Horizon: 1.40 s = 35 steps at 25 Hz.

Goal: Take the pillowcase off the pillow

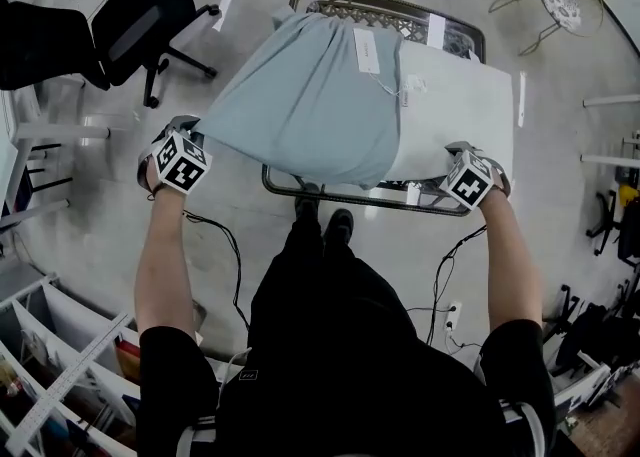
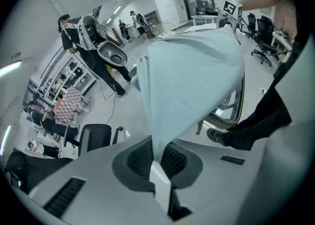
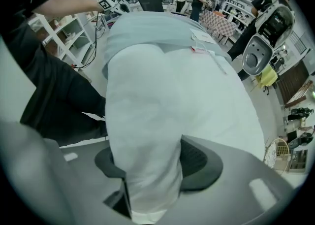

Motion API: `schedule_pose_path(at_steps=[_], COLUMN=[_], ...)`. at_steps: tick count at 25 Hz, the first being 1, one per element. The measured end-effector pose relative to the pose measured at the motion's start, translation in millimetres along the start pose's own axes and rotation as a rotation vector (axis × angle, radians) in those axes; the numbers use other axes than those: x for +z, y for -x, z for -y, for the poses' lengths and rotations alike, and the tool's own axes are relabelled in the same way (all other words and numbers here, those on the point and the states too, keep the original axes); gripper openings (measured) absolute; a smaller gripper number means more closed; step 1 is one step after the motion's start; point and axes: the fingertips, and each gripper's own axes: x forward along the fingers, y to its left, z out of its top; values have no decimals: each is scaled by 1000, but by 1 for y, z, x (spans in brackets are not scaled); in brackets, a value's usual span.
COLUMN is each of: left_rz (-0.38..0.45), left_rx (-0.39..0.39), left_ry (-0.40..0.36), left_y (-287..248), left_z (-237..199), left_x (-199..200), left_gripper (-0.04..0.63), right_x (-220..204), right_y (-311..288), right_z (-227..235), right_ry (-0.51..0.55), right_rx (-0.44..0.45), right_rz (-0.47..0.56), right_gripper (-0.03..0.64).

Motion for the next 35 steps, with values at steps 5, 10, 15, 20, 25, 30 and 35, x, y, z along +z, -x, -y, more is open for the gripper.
schedule_pose_path(at_steps=[5, 10, 15, 20, 25, 30, 35], left_rz=[17, 213, 372, 498, 520, 493, 322], left_rx=[-3, -98, -210, -258, -265, -382, -529], left_ry=[-17, 51, 40, -63, -300, -234, -241], left_y=[-1, 21, 46, 68, 100, 84, 63], left_z=[-16, 3, 23, 50, 108, 128, 140], left_x=[-2, 44, 89, 147, 228, 261, 221], left_gripper=[9, 9, 14, 14, 11, 11, 60], right_x=[-6, -4, -9, 11, 52, 78, 81], right_y=[3, 2, 21, 56, 74, 70, 47], right_z=[3, -1, -1, 15, 28, 45, 73], right_ry=[-42, 2, -72, -245, -238, -182, -152], right_rx=[-6, -47, -55, -89, -107, -110, -71], right_rz=[23, -49, -84, 69, 170, 220, 241], right_gripper=[268, 348, 368, 364, 364, 364, 364])
